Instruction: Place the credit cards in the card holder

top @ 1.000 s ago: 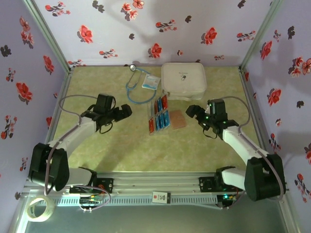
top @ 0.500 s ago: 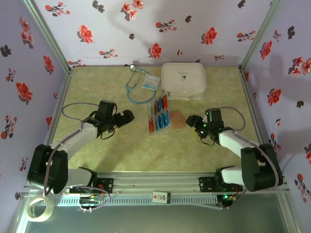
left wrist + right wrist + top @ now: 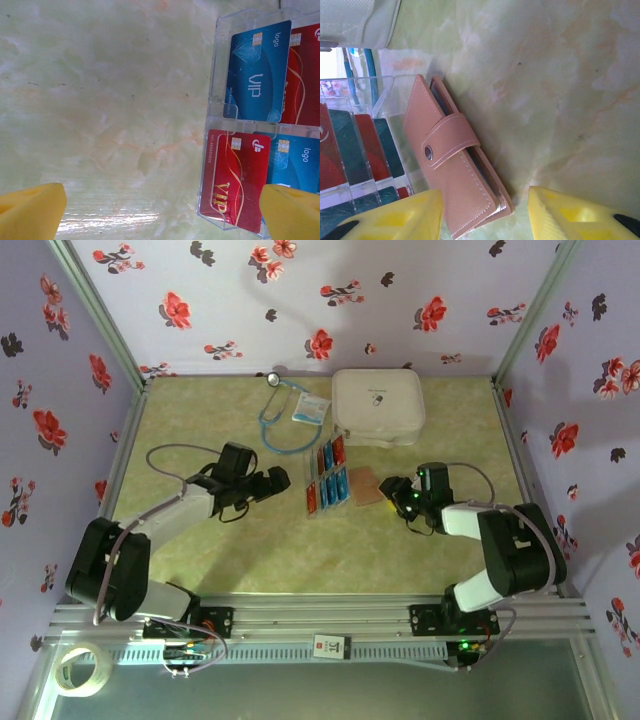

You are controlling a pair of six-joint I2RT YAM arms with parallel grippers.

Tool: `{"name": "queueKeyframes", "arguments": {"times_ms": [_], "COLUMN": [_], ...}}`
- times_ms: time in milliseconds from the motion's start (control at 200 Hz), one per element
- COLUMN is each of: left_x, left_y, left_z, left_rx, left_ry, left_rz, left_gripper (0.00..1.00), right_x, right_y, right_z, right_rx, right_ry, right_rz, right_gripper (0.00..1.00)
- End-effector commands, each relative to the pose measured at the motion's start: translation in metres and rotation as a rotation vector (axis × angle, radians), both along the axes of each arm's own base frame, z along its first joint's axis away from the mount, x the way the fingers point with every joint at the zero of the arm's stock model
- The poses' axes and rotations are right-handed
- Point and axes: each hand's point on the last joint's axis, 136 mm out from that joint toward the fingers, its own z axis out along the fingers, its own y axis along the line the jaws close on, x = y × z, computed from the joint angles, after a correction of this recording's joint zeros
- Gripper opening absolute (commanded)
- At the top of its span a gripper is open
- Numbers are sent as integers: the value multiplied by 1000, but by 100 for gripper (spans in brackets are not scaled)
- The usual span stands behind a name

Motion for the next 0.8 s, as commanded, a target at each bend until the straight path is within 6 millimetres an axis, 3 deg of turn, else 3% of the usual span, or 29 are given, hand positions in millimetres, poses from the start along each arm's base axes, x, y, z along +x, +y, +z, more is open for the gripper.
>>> {"name": "queueKeyframes", "arguments": {"times_ms": [0,305,795], "left_x": [3,4,1], "left_y": [-6,-12,-17], "left_z": [3,1,-4], "left_rx": [-1,10,19], "left_ry": [-3,3,11], "left_rz": [-1,-21,-36], "left_gripper": [100,100,100], "right_x": [8,8,6], "right_y": [7,12,14], "right_z": [5,2,-6], "right_rx": [56,93,89], "right_ry": [-30,-34,-19], "right_rz": [5,15,20], "right_gripper": [45,37,37]}}
